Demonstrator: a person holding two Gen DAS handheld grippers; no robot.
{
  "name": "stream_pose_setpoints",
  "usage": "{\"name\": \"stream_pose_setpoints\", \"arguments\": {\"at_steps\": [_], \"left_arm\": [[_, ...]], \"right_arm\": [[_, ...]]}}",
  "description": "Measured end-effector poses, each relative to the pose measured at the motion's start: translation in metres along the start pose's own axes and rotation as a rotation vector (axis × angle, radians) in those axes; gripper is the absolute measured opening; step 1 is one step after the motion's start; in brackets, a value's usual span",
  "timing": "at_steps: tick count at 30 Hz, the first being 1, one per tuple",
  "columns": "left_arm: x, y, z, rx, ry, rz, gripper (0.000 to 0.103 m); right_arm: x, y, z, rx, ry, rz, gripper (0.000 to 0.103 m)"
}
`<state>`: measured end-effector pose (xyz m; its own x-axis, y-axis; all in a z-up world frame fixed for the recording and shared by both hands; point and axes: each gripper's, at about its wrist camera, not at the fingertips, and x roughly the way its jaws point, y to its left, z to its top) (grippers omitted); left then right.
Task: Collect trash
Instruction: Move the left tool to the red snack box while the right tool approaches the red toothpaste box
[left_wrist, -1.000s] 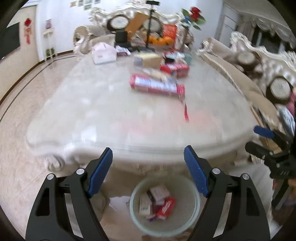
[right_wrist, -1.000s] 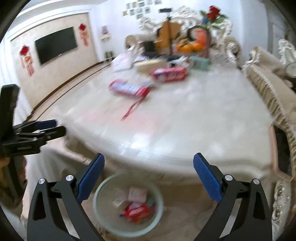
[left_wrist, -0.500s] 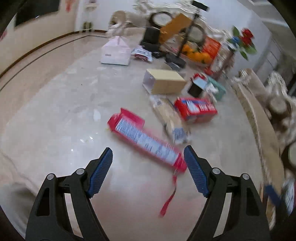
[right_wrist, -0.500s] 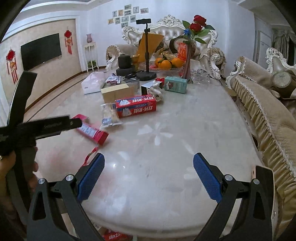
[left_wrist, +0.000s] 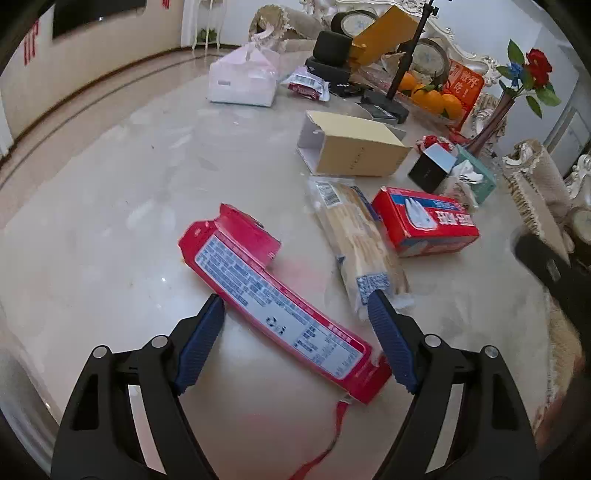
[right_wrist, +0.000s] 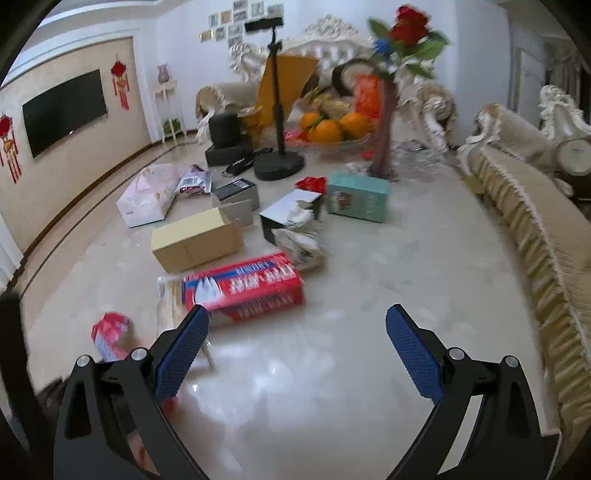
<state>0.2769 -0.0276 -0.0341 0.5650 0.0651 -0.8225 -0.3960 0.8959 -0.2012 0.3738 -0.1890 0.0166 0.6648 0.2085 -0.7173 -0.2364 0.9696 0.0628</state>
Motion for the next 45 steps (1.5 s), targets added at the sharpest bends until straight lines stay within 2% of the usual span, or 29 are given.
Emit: {"name": "stream_pose_setpoints", "arguments": {"at_steps": [7, 12, 15, 21, 25, 27, 29, 31, 35, 42, 45], "left_arm": [[0.001, -0.001, -0.014, 0.195, -0.063, 0.102, 0.078], [-0.001, 0.009, -0.012, 0.254, -0.058, 0.081, 0.078], [0.001, 0.016, -0.01, 0.302, -0.049, 0.07, 0.083], [0.002, 0.035, 0.0, 0.332, -0.027, 0.034, 0.084], [0.005, 0.047, 0.005, 0.344, -0.023, 0.034, 0.084], [0.004, 0.056, 0.008, 0.328, -0.015, 0.044, 0.084], [0.002, 0.062, 0.01, 0.316, -0.01, 0.037, 0.084], [0.0, 0.066, 0.012, 0.289, -0.001, 0.014, 0.084], [-0.001, 0.071, 0.015, 0.24, 0.004, -0.011, 0.084], [0.001, 0.067, 0.014, 0.256, 0.004, 0.0, 0.084], [-0.001, 0.069, 0.014, 0.26, 0.002, -0.027, 0.084]], "right_arm": [[0.054, 0.024, 0.028, -0.034, 0.074, -0.046, 0.092], [0.068, 0.039, 0.027, -0.008, 0.093, -0.096, 0.092], [0.076, 0.05, 0.025, -0.021, 0.118, -0.152, 0.092], [0.078, 0.056, 0.02, -0.001, 0.125, -0.213, 0.093], [0.071, 0.044, 0.015, 0.035, 0.167, -0.164, 0.092], [0.065, 0.036, 0.013, 0.055, 0.193, -0.189, 0.092], [0.057, 0.029, 0.012, 0.121, 0.176, -0.175, 0.092], [0.054, 0.028, 0.01, 0.194, 0.164, -0.122, 0.092], [0.056, 0.037, 0.008, 0.255, 0.141, -0.191, 0.093], [0.057, 0.054, -0.001, 0.25, 0.138, -0.356, 0.093], [0.055, 0.05, -0.008, 0.322, 0.141, -0.348, 0.093]]}}
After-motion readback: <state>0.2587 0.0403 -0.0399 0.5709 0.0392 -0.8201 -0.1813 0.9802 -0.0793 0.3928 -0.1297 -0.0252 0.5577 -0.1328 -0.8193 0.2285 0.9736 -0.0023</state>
